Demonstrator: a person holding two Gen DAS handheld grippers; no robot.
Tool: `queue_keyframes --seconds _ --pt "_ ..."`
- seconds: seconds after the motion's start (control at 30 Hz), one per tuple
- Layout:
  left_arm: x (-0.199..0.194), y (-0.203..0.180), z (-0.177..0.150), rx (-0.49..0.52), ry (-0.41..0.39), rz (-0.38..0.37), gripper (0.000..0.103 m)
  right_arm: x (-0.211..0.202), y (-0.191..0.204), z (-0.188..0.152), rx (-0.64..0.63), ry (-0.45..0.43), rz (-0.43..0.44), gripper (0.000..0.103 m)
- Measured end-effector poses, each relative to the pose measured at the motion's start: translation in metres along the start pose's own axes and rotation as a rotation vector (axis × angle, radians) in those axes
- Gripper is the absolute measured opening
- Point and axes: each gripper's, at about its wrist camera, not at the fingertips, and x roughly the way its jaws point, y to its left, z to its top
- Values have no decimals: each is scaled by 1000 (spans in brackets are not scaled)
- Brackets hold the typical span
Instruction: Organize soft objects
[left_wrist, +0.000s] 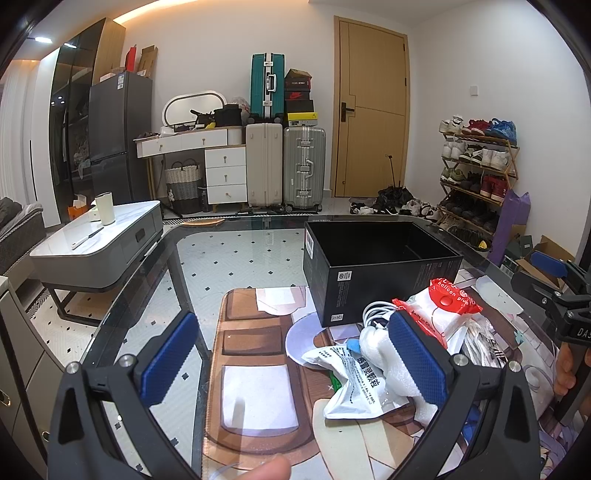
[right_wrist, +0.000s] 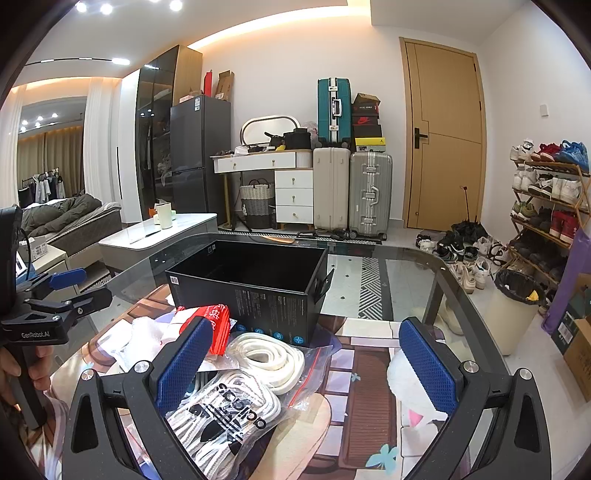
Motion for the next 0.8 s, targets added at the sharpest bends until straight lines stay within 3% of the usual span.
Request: queue_keyframes --seconds 0.53,0.7,0.8 --pt "0 -1 1 6 7 -15 103 2 -3 -1 13 -7 4 103" --pt "2 -7 0 39 18 -38 103 -1 -2 -2 1 -18 -12 103" --pt "2 -13 -1 70 32 -61 103 4 0 -2 8 19 24 103"
